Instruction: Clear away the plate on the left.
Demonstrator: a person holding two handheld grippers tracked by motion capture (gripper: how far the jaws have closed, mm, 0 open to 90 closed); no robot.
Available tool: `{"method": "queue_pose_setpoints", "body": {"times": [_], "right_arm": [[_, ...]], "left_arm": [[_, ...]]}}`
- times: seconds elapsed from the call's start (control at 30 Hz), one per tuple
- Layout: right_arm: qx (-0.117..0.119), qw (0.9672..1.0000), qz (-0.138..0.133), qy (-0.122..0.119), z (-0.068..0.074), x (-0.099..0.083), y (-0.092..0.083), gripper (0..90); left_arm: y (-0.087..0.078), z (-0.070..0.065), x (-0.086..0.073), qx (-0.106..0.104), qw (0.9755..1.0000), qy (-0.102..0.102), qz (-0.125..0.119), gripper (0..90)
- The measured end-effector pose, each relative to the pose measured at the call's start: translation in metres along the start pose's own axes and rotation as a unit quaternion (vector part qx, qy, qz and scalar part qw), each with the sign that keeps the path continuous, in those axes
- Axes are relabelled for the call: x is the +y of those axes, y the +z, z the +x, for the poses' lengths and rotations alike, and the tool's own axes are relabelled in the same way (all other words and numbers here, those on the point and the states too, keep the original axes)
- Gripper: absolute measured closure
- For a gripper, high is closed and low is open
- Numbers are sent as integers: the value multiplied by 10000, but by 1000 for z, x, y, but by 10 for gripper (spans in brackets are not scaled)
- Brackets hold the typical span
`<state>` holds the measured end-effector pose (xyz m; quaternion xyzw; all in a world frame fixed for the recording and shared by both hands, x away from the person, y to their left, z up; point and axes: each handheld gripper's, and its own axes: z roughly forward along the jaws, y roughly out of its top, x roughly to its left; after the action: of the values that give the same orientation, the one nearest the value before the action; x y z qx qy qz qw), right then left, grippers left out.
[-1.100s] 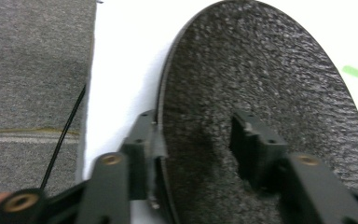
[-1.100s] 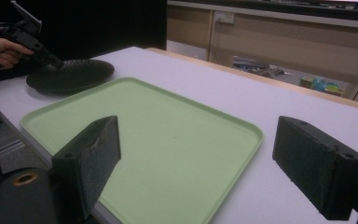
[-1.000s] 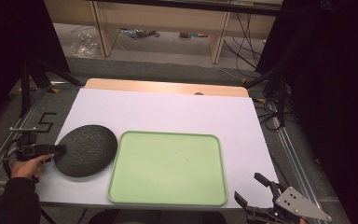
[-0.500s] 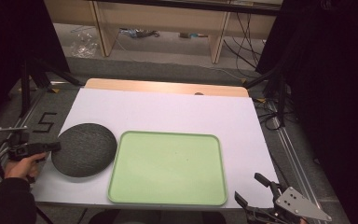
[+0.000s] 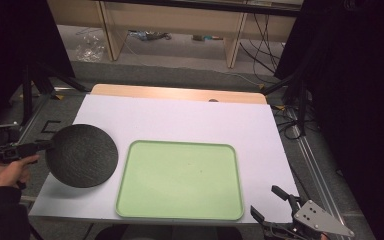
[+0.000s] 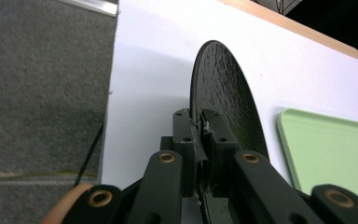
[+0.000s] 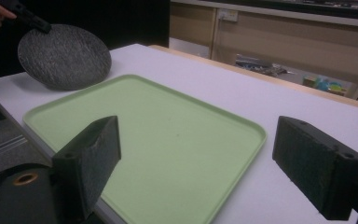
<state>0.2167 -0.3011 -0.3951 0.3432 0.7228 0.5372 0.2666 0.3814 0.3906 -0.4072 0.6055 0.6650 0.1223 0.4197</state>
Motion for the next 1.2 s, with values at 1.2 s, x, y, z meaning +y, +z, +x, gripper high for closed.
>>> {"method": "queue_pose_setpoints", "body": {"times": [1.2], "right_arm": [[62, 9999, 114, -102, 1, 1, 1, 160]], "left_arm": [[19, -88, 8, 416, 9823, 1632, 823, 724]]}}
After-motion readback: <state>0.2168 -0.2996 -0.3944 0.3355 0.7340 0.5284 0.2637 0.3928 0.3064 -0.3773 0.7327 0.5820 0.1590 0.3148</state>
